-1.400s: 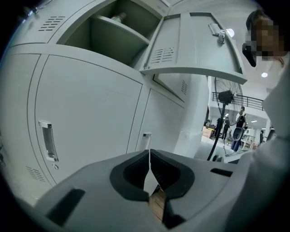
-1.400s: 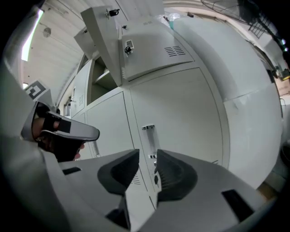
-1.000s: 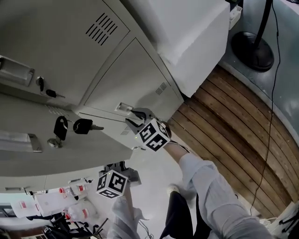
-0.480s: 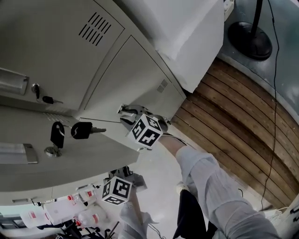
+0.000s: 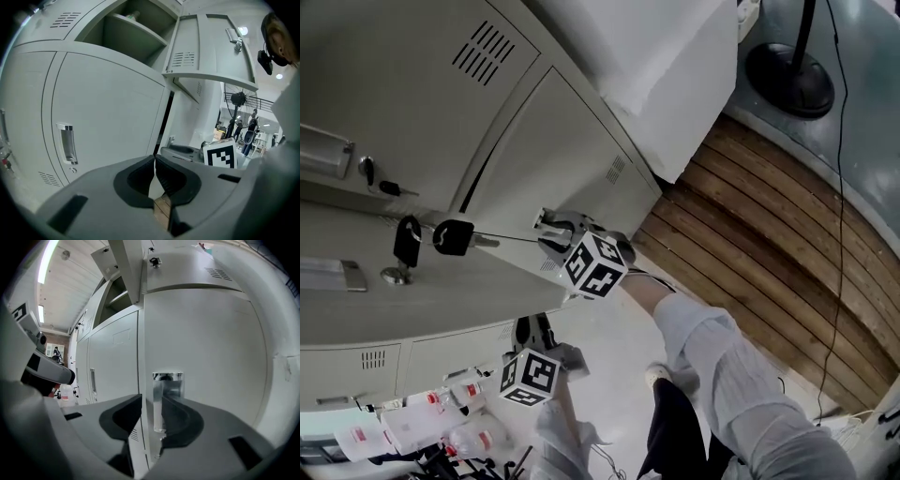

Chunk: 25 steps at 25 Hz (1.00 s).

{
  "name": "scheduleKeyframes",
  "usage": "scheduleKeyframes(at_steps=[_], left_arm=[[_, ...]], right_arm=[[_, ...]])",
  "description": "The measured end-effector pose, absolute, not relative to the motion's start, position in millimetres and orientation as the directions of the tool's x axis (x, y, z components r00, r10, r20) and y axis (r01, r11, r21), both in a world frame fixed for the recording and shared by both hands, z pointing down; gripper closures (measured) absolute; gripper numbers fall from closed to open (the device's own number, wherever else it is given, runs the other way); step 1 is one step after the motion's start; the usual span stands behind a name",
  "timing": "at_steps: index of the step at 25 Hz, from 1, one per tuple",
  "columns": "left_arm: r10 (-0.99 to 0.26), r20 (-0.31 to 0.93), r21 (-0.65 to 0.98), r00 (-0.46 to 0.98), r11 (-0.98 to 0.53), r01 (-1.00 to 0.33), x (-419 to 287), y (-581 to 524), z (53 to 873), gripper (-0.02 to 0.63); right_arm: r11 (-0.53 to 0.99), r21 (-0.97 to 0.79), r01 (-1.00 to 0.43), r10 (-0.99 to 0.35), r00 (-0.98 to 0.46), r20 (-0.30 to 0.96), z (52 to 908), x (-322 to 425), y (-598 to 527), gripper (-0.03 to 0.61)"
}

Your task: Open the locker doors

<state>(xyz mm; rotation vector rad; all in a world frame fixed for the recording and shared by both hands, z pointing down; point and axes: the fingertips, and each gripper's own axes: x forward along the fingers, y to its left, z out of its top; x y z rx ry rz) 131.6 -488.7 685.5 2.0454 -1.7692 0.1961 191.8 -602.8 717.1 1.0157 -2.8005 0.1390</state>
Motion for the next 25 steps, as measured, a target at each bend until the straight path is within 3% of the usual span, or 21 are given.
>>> scheduleKeyframes(at_steps=[25], left_arm=[[-0.889, 0.343, 0.233, 0.304, -0.233, -0.944, 180.0, -466.2, 684.6, 0.600]], right_arm=[[0.736, -0.004, -0.677, -0.662, -0.721, 0.205, 719.0, 269.3, -540.4, 0.463]])
